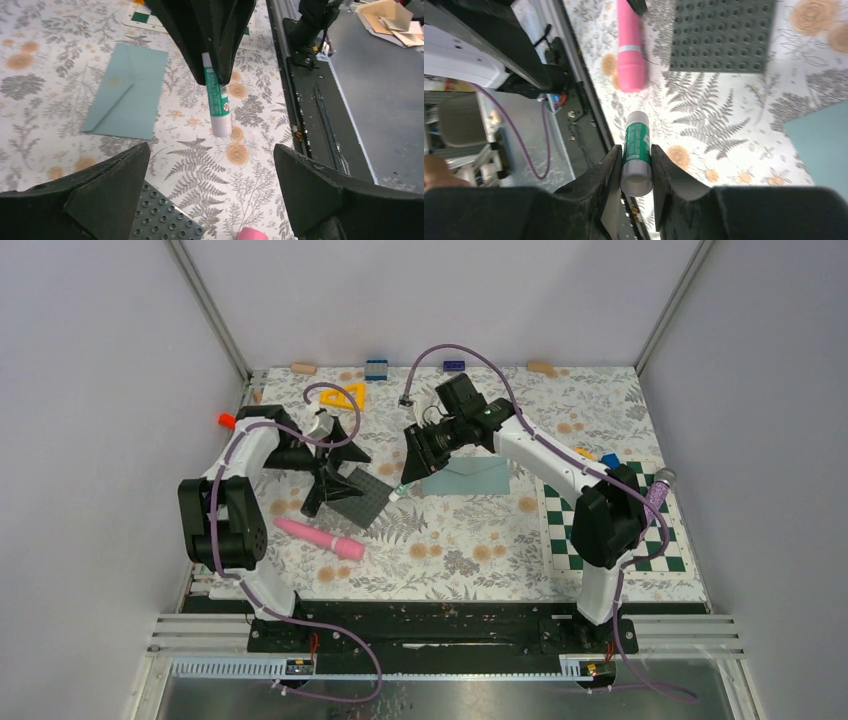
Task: Place the letter into the envelope and seal it
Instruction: Close the solid glue cap on the solid glue.
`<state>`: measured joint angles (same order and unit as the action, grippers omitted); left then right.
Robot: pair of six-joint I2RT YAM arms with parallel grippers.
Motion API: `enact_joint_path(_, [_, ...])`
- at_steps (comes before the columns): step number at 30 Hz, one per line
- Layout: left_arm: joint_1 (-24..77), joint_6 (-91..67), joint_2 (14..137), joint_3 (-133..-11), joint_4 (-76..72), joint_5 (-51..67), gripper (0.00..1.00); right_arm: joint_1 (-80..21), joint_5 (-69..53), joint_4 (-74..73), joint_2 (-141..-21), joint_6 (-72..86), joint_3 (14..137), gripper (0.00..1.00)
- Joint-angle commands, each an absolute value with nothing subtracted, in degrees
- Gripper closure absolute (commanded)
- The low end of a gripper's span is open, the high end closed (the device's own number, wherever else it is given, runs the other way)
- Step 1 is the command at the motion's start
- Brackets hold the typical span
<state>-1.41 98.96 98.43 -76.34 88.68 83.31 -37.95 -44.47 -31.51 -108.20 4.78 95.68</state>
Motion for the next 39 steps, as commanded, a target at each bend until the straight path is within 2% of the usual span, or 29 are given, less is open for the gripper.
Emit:
enact_joint_path(1, [-2.70, 99.86, 97.67, -82.20, 92.44, 86.92, 0.01, -37.31, -36.75, -35.70, -102.82, -2.74, 96.44, 1.00])
enact_joint_path(8, [-0.30, 85.81, 103.38, -95.13, 88.72, 75.68, 0.01, -37.00, -32.62, -37.91, -99.80, -6.97, 95.23, 1.00])
enact_joint_path(11, [1.83, 58.44, 97.35, -88.34, 58.09, 68.23, 0.01, -36.89, -30.60, -38.36, -98.81, -7.99, 95.11, 1.00])
enact_joint_path(12, [3.11, 45.69, 92.94, -82.79, 43.38, 62.43, 0.01, -36.79, -30.36, -38.46, -98.48, -8.22, 94.98, 1.00])
enact_joint_path(14, [6.36, 32.11, 84.61, -71.23, 20.62, 46.17, 0.01, -36.51, -30.26, -38.49, -97.91, -8.44, 94.61, 1.00])
enact_joint_path(16, [7.23, 26.21, 80.54, -66.56, 12.26, 41.09, 0.01, -36.11, -30.03, -38.46, -97.59, -8.52, 94.32, 1.00])
enact_joint_path(20, [7.21, 24.99, 81.56, -74.89, 23.07, 44.68, 0.01, -35.15, -30.43, -38.43, -97.55, -8.12, 94.26, 1.00])
enact_joint_path(24, [7.04, 24.06, 85.49, -83.45, 32.12, 42.14, 0.01, -34.88, -30.99, -38.37, -97.56, -7.60, 94.47, 1.00])
enact_joint_path(29, [6.97, 17.06, 82.99, -81.32, 22.93, 29.87, 0.01, -34.83, -31.19, -38.21, -97.75, -7.11, 94.58, 1.00])
enact_joint_path(35, [6.83, 17.00, 66.94, -60.57, -5.03, 26.52, 0.01, -34.85, -31.83, -37.40, -98.37, -5.85, 94.76, 1.00])
enact_joint_path(39, [5.78, 10.98, 67.67, -59.14, -5.36, 28.28, 0.01, -34.89, -32.62, -37.40, -98.87, -5.25, 95.34, 1.00])
